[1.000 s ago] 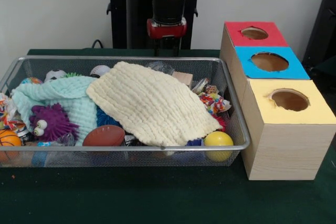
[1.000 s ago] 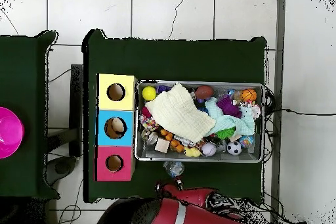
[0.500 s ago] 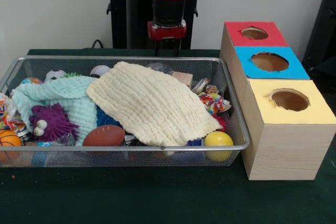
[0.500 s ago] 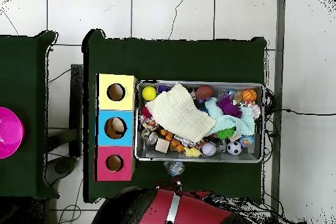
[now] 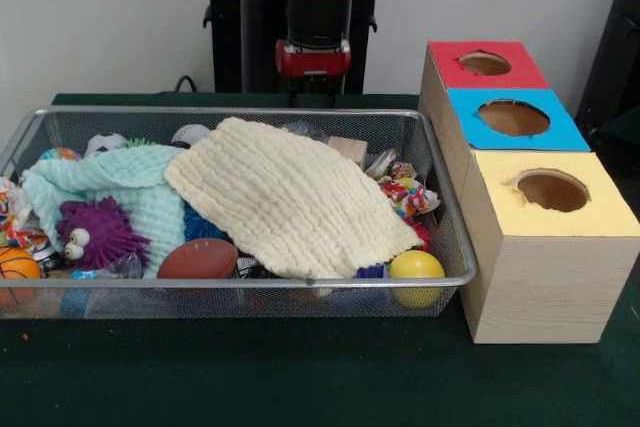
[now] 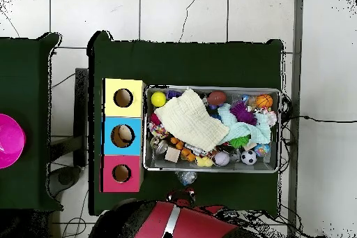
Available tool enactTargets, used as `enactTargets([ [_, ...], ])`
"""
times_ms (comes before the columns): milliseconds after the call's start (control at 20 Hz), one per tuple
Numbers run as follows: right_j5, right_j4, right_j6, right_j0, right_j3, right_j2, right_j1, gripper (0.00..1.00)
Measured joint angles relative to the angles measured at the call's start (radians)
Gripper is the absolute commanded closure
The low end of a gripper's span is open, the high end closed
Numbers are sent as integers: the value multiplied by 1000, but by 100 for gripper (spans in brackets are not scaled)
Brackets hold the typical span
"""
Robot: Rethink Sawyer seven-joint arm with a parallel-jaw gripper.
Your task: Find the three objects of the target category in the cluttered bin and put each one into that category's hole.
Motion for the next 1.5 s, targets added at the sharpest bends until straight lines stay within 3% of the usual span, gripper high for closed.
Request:
enactTargets([
  [700, -33, 16, 0, 8, 0, -37, 7, 0],
  [1500, -201, 28, 0, 8, 0, -67, 101, 0],
])
